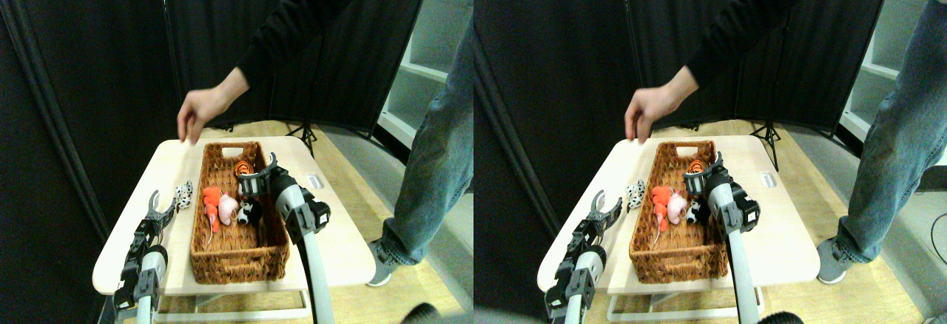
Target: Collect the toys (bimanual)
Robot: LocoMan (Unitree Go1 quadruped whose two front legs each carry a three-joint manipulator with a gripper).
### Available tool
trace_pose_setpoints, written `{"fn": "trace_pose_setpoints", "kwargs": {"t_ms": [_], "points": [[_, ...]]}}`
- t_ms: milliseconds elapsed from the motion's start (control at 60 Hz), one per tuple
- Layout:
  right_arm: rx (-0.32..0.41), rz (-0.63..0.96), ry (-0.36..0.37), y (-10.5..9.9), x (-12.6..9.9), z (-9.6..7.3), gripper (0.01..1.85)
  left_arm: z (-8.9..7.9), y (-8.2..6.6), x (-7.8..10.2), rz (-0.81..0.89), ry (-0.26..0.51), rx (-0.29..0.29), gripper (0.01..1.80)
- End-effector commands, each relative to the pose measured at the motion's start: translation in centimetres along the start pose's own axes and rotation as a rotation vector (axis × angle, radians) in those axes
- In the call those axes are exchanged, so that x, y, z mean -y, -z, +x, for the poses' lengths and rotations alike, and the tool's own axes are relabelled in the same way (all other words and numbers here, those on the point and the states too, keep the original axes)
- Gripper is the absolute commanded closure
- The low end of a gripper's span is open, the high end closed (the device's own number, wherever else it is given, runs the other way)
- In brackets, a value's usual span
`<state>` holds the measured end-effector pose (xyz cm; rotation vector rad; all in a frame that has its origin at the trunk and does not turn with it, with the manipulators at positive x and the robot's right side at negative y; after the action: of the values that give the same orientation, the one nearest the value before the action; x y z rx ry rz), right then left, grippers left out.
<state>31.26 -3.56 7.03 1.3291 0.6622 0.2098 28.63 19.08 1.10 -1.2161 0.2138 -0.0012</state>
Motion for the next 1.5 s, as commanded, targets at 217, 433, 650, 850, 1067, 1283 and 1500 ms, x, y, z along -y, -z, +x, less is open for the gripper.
{"fn": "trace_pose_setpoints", "kwargs": {"t_ms": [217,433,650,850,1067,1283,1500], "points": [[0.078,-0.035,-0.077,-2.6,-1.5,-1.3,1.07,0.2,0.1,1.0,0.013,0.042,-0.012,1.47],[0.326,-0.203,-0.096,-7.9,-0.8,-3.7,1.85,0.8,0.4,1.8,0.005,0.042,-0.041,1.43],[0.391,-0.245,-0.092,-10.0,1.3,-5.2,1.85,1.8,0.7,2.5,0.013,0.046,-0.095,1.36],[0.455,-0.089,-0.080,-10.8,4.2,-6.0,1.85,3.7,1.0,2.9,-0.002,0.030,-0.157,1.34],[0.491,-0.015,-0.057,-10.4,6.0,-6.4,1.85,6.1,1.3,2.4,-0.011,-0.008,-0.212,1.30],[0.502,-0.029,-0.051,-10.7,6.8,-6.7,1.85,7.2,1.8,1.5,-0.046,-0.049,-0.233,1.22],[0.508,0.025,-0.049,-10.6,6.9,-6.4,1.85,8.1,1.9,0.2,-0.083,-0.087,-0.236,1.17]]}}
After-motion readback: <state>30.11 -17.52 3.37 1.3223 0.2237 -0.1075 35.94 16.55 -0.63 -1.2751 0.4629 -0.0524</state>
